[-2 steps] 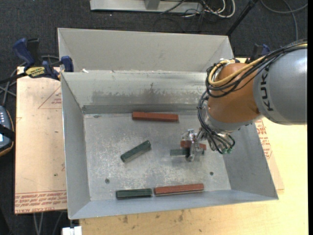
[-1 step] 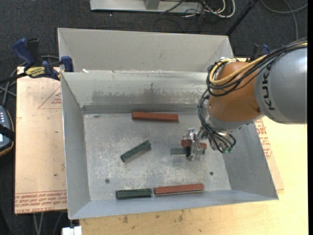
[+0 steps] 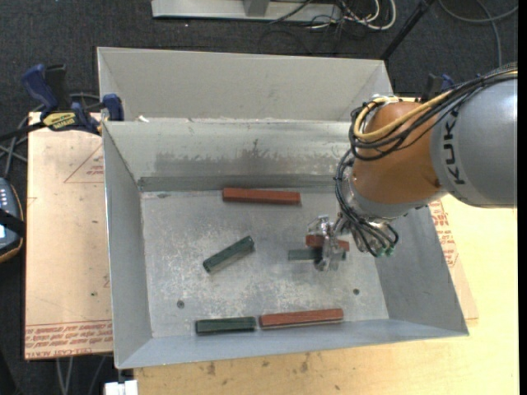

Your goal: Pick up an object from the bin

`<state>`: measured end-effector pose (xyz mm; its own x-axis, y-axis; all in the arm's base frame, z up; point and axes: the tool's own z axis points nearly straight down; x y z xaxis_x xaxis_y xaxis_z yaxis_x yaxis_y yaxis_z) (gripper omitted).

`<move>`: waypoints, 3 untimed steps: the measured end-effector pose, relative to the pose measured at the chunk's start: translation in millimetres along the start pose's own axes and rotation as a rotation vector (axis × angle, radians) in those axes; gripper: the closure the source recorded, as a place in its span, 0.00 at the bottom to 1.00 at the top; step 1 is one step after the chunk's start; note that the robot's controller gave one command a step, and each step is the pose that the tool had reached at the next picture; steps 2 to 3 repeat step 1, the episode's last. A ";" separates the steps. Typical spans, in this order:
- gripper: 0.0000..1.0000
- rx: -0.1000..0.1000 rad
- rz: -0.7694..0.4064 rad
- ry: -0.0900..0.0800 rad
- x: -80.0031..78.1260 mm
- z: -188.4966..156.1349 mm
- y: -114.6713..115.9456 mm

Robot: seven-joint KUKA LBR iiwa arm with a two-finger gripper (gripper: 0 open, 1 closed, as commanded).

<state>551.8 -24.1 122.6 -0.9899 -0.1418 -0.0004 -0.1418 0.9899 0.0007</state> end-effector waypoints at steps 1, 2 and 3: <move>1.00 0.000 0.000 0.000 -0.1 -9.8 0.2; 1.00 0.000 0.000 0.000 -0.1 -9.8 0.2; 1.00 0.000 0.000 0.000 -0.1 -9.8 0.2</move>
Offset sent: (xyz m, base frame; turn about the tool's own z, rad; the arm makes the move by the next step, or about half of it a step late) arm -0.0001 0.0000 0.0305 0.0000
